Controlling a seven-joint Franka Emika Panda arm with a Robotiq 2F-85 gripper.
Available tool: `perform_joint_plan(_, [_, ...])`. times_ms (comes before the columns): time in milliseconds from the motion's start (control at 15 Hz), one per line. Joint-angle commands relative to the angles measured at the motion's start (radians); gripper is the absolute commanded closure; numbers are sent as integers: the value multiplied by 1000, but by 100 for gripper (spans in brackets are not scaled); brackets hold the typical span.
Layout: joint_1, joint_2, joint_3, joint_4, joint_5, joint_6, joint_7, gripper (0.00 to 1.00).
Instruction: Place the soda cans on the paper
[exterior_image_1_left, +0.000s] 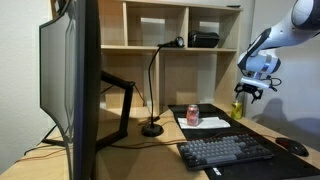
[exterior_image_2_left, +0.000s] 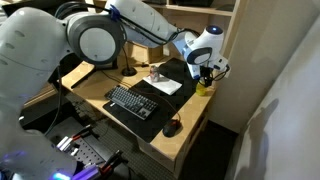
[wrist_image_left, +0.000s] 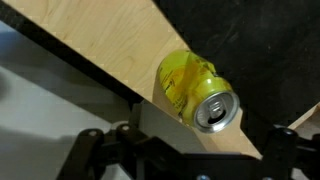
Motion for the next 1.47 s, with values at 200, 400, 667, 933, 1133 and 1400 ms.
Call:
perform_joint_plan(200, [9, 29, 4, 80, 20, -55, 122, 0])
perform_joint_plan(400, [47, 78, -27, 122, 2, -65, 245, 0])
perform_joint_plan(667, [54, 117, -21, 184, 47, -50, 416, 0])
perform_joint_plan(933, [63, 155, -46, 249, 7, -72, 546, 0])
perform_joint_plan(1133, [63, 187, -62, 298, -26, -118, 622, 0])
perform_joint_plan(1400, [51, 236, -52, 371, -30, -135, 685, 0])
